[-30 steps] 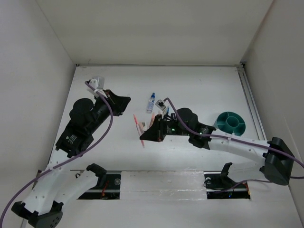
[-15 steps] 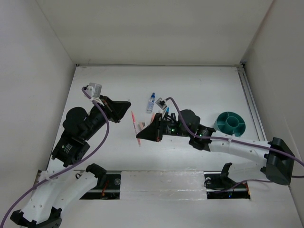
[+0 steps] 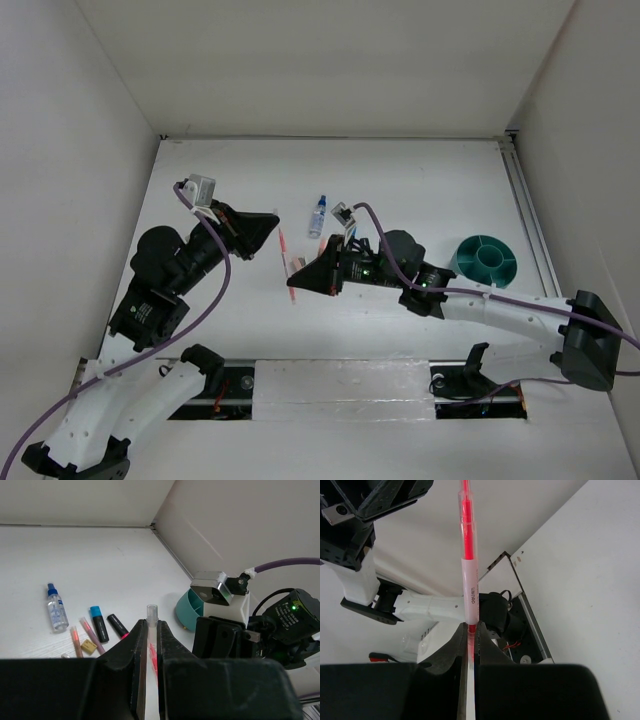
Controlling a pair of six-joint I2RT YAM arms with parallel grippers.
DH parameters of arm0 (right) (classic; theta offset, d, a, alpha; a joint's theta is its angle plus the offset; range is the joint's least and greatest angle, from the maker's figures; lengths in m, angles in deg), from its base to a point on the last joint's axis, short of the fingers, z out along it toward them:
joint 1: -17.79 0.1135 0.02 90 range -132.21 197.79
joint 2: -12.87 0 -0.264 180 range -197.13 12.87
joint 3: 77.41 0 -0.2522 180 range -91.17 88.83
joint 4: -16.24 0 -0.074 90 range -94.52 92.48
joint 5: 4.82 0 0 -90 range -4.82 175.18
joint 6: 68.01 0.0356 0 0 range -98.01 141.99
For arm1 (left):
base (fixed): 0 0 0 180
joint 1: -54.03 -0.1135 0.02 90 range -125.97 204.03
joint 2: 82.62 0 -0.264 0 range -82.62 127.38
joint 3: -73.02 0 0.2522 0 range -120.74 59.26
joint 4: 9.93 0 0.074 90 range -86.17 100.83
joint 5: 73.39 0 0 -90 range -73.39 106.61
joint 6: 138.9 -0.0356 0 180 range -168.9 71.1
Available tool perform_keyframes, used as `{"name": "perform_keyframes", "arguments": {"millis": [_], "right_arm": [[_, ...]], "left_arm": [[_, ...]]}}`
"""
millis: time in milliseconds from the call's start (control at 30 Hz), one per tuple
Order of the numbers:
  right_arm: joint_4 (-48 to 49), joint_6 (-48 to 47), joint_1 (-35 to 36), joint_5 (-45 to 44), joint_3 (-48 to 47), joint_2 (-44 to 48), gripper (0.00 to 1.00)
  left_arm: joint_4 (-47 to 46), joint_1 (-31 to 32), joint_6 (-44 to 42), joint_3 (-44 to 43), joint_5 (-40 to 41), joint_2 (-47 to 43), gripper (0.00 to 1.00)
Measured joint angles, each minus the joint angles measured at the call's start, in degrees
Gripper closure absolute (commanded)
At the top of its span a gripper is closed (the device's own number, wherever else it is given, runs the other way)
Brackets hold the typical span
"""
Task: Sort the stationery into containers
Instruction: Close the pen cap on the pen.
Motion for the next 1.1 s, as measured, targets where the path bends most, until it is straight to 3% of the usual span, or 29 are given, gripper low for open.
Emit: {"name": "perform_keyframes", "arguments": {"millis": [1100], "right_arm": [[1.9, 0.4, 0.4, 1.8, -0.8, -1.2, 1.0]], "left_arm": [[-1.6, 0.0, 1.0, 1.5, 0.2, -0.2, 1.0]]}}
